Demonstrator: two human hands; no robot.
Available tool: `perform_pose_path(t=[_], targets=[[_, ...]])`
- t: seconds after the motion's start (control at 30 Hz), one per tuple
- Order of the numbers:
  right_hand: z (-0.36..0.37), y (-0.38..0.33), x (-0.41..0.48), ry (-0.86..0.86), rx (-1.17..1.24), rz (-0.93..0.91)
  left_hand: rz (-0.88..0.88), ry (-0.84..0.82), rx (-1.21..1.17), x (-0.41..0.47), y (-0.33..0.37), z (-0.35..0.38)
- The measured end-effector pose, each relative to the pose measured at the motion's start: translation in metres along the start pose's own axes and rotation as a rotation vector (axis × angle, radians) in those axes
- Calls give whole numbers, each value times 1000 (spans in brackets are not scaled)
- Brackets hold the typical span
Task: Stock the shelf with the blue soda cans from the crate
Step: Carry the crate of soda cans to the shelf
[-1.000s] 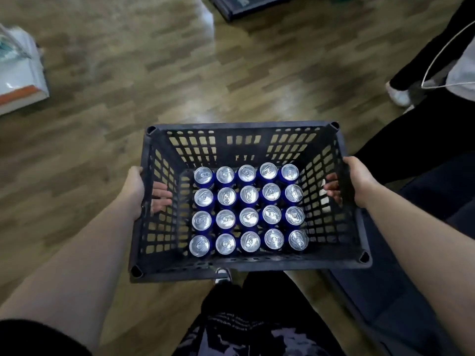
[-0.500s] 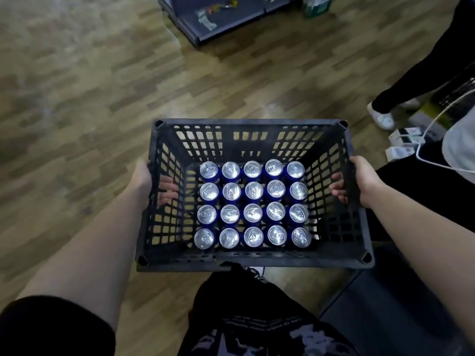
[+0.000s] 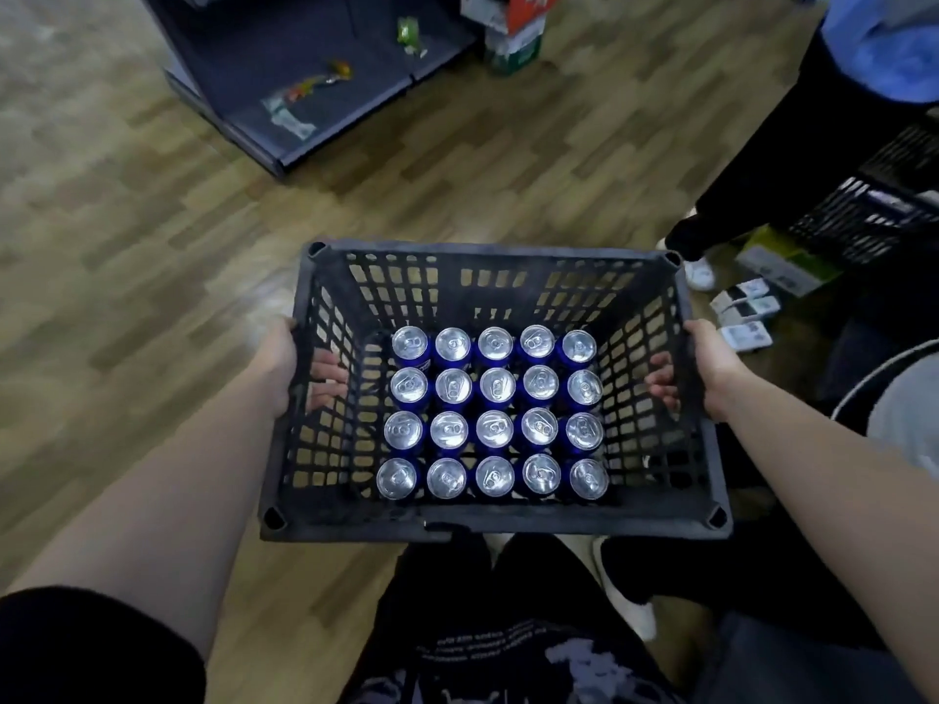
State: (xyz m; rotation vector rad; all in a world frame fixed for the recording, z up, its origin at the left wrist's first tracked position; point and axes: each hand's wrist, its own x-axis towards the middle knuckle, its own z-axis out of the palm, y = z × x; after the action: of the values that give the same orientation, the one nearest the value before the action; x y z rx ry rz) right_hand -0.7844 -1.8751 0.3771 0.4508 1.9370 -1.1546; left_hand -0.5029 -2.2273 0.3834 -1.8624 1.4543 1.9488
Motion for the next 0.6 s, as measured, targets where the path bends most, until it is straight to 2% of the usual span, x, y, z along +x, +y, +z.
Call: perform_pose_path(t=[0.6], targets=[[-19, -282, 201, 72, 118, 42, 12, -66, 151, 183, 335, 155]])
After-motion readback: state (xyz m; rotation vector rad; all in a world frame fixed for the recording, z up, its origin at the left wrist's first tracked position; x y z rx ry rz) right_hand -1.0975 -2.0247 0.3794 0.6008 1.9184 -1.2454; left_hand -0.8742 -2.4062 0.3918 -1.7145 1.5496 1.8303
